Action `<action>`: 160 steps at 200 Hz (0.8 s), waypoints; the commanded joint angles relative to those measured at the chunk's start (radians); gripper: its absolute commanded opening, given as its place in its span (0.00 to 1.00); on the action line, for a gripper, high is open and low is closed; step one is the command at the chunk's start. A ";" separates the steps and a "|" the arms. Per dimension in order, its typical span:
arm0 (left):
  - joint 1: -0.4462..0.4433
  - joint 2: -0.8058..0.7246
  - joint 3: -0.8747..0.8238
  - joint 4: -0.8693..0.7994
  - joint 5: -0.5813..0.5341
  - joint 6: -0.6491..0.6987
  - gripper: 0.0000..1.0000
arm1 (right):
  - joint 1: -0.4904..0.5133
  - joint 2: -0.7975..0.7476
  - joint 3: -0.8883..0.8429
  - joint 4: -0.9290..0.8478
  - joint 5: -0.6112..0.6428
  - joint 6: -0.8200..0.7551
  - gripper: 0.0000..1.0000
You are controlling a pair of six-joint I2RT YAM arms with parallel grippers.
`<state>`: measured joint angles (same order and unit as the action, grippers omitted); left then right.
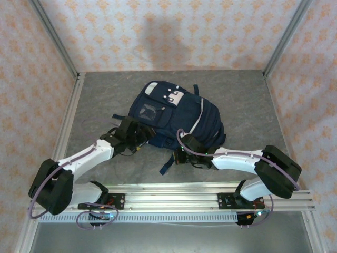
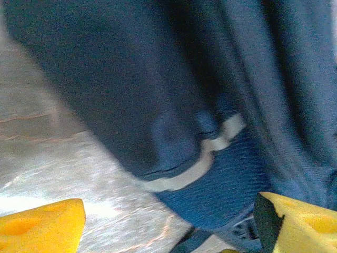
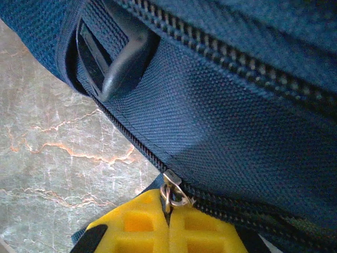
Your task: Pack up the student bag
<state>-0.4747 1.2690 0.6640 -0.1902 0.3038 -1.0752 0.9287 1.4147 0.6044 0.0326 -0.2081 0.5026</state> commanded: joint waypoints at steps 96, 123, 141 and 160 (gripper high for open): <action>0.002 0.230 0.125 -0.031 -0.106 0.004 0.57 | 0.001 -0.030 0.010 -0.229 0.196 0.014 0.00; 0.030 0.224 0.117 -0.051 -0.110 0.013 0.56 | 0.002 -0.078 -0.023 -0.271 0.228 0.018 0.00; 0.036 0.225 0.120 -0.071 -0.121 0.025 0.55 | 0.000 -0.113 -0.042 -0.287 0.247 0.018 0.00; 0.037 0.229 0.123 -0.080 -0.128 0.034 0.55 | 0.001 -0.143 -0.056 -0.310 0.263 0.014 0.00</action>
<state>-0.4683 1.4803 0.7700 -0.2043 0.2977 -1.0641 0.9287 1.3170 0.5831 -0.1665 -0.0292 0.5201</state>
